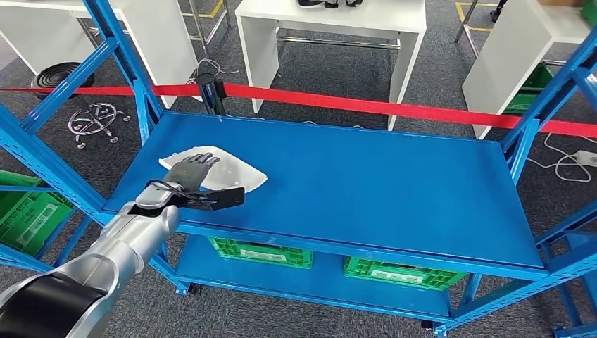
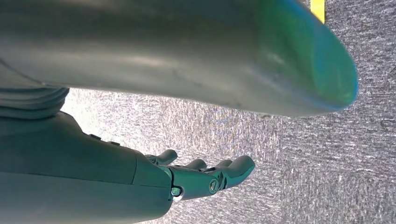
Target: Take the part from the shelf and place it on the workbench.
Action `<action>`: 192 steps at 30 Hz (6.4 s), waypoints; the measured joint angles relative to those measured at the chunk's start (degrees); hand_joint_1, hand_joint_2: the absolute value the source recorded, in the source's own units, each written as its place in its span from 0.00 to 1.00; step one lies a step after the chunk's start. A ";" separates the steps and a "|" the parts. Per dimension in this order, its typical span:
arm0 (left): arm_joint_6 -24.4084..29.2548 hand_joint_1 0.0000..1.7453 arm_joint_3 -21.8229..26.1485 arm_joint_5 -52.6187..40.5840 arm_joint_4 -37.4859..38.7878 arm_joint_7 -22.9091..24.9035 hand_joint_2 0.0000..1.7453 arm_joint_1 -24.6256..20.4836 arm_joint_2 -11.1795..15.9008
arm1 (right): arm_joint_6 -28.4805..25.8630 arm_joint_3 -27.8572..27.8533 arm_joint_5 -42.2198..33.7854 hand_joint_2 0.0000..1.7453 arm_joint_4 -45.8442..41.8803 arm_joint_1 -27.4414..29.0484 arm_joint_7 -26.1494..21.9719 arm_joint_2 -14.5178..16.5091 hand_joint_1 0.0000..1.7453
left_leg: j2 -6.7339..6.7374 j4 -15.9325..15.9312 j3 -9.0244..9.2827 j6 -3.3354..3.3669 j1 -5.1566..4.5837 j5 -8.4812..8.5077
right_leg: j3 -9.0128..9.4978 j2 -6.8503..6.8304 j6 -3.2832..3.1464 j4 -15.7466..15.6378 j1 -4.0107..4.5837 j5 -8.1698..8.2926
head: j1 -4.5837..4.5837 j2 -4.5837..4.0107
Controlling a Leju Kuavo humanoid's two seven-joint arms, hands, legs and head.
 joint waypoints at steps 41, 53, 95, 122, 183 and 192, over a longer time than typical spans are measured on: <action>5.88 1.00 3.16 -0.82 0.69 -4.56 1.00 1.41 0.52 | 0.36 0.00 1.79 0.00 0.00 -0.04 -0.97 0.02 0.00 | -0.02 0.00 0.07 0.06 -0.02 0.00 | 0.07 -0.01 0.01 -0.03 -0.02 0.00 | 0.00 0.00; 12.35 1.00 6.22 0.77 -0.79 -11.67 1.00 1.23 -0.76 | 0.37 -0.02 1.23 0.00 0.00 -0.09 -1.07 0.02 0.00 | -0.03 0.03 0.02 0.08 -0.02 0.02 | 0.01 -0.03 0.03 -0.03 -0.04 0.01 | 0.00 0.00; 12.48 1.00 7.37 8.33 -10.41 -21.35 1.00 -9.36 -5.86 | -0.30 -1.40 1.24 0.00 0.00 -0.42 -2.14 -0.84 0.00 | 0.22 2.11 6.77 -0.21 0.06 -7.16 | -5.07 -0.30 -0.91 0.51 0.11 4.80 | -0.44 0.00; 10.45 1.00 5.96 8.90 -10.48 -18.58 1.00 -12.13 -5.27 | 0.00 -2.50 -0.39 0.00 0.00 -1.28 -2.13 -2.73 0.00 | 0.48 16.17 -2.41 -1.62 0.88 -7.84 | -4.30 -0.62 -1.55 -0.05 0.21 4.41 | -0.30 0.00; 5.55 1.00 2.43 12.94 -8.54 -22.55 1.00 -14.51 -6.20 | -3.40 -3.98 -0.99 0.00 0.00 -1.19 -1.13 -1.16 0.00 | 0.75 0.18 2.11 2.32 -0.39 -2.15 | -0.37 -0.34 -0.23 -0.35 0.25 1.17 | -0.09 0.00; 6.88 1.00 2.10 13.35 -9.29 -22.16 1.00 -14.58 -6.21 | -3.92 -3.98 -1.08 0.00 0.00 -1.22 -2.11 -0.86 0.00 | 0.12 -2.03 2.68 2.08 0.29 -0.45 | -1.20 -0.71 0.74 1.70 0.50 -0.70 | 0.06 0.00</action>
